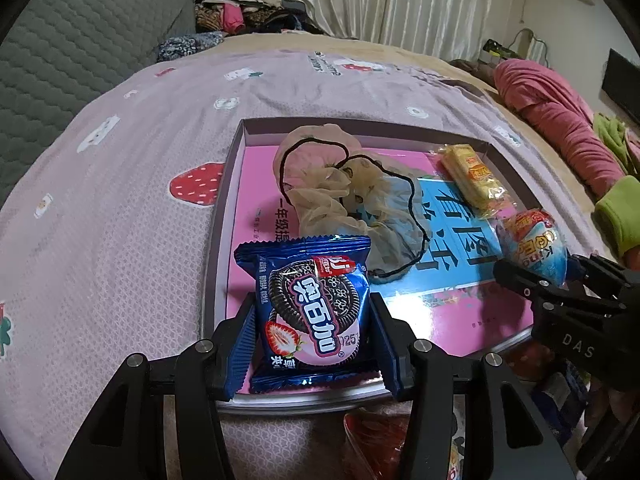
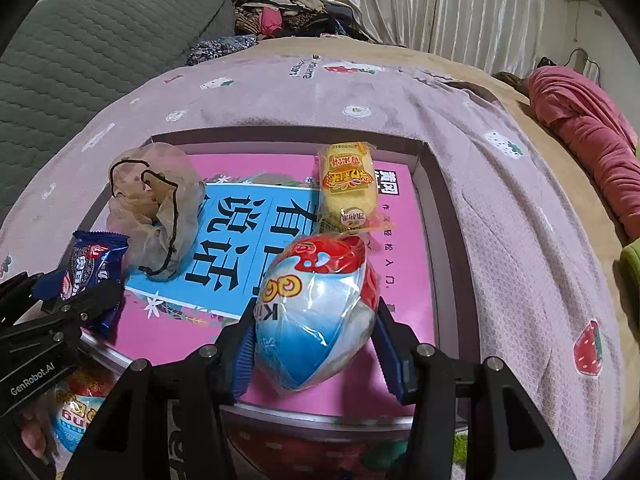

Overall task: Organize objects
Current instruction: 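Lower the Oreo pack onto the book with the left gripper while the right lowers the egg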

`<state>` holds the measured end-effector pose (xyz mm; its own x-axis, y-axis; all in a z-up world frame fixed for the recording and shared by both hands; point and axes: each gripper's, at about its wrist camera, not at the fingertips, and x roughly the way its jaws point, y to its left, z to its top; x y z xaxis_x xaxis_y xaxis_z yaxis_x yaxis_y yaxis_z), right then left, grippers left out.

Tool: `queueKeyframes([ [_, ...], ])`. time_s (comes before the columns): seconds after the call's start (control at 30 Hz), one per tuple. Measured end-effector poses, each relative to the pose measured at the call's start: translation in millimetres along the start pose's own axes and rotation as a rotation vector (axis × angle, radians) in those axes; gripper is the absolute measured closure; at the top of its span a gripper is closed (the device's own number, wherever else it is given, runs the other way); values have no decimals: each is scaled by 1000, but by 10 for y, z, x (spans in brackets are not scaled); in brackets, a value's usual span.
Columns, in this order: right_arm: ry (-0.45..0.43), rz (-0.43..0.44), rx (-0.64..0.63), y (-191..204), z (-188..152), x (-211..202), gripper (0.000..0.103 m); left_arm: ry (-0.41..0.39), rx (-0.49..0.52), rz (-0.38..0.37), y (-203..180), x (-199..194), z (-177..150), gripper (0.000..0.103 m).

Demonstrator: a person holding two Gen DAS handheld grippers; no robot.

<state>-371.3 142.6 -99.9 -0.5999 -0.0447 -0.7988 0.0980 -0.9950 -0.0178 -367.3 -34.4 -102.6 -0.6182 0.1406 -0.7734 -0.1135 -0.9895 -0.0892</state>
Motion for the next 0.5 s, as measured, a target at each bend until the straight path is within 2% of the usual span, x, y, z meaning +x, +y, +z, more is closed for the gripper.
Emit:
queueKeyframes([
  [0.4,19,-12,15,-19,-34,-1,50,5,11,16,-13,-19,-2,48],
  [0.5,14,-15,20,-26,-24,-29,45,-16,13,-2,-22,-79,16,41],
])
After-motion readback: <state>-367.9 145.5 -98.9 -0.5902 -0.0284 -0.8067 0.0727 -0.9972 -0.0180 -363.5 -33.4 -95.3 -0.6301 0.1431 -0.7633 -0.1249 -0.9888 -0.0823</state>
